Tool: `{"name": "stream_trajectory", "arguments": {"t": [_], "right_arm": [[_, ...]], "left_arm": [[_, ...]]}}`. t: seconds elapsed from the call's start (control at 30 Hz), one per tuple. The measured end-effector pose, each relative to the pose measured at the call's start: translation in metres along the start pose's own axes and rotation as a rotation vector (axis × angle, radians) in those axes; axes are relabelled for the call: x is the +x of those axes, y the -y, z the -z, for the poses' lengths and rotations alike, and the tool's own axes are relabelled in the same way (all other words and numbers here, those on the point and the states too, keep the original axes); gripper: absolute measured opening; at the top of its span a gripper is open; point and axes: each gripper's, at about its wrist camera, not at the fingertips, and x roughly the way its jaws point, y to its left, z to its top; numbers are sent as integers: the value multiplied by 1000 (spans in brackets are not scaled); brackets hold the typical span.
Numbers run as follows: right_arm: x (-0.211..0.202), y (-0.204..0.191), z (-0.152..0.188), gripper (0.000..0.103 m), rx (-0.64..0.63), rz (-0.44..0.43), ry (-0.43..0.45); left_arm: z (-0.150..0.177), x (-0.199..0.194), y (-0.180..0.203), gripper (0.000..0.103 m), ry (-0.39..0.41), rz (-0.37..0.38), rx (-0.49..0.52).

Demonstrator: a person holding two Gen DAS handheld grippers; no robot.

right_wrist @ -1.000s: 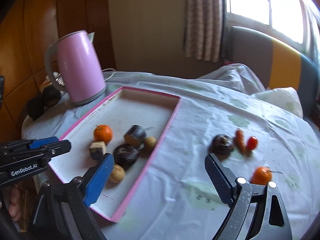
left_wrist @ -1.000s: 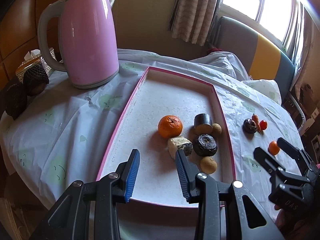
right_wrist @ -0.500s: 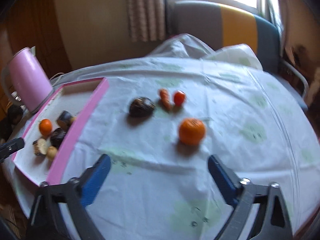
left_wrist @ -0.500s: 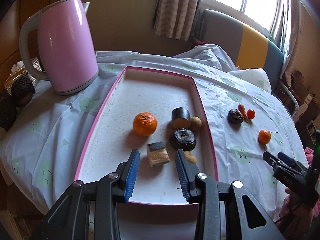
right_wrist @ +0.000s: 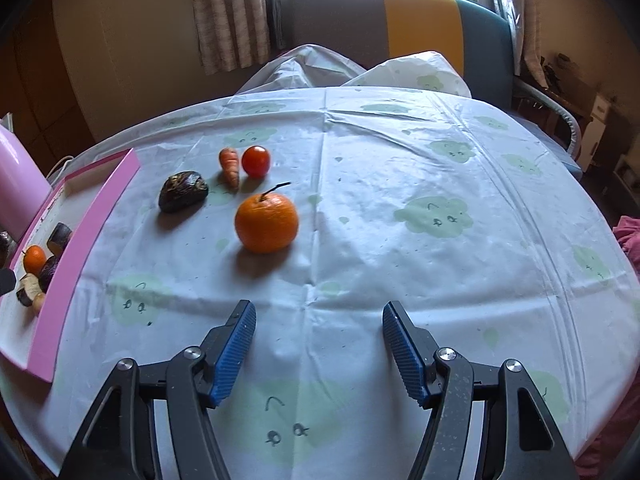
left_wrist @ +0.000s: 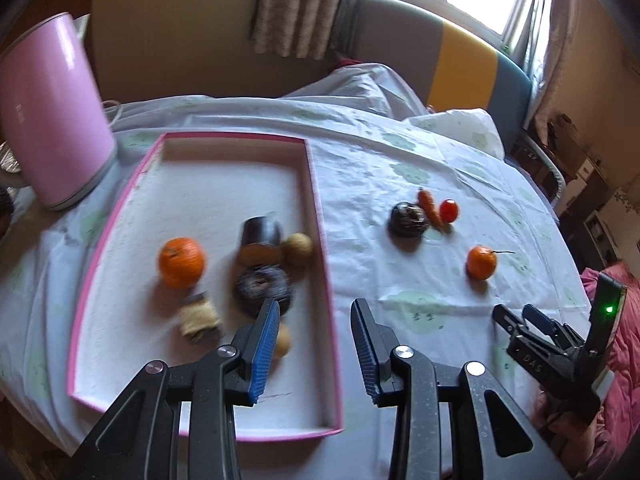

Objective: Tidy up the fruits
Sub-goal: 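Withdraw both grippers from the tray toward the remaining produce, then grasp the brown round root with the left gripper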

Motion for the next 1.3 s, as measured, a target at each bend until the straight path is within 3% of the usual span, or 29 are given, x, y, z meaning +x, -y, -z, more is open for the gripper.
{"name": "stream_trajectory", "arguments": {"t": [0.43,0.63,0.73,1.3], "right_arm": [[11,24,-11,67,56,40,28],[18,31,-18,67,61,47,34],[21,33,-22,67,62,42,37],[26,34,-21,73,60,22,63]], "left_arm": [[-41,61,58,38,-74,50,71],[-56,93,76,44,-116,50,61],[-63,105,83,50,-123,59,54],[-78,147,100,51,-131,28,63]]}}
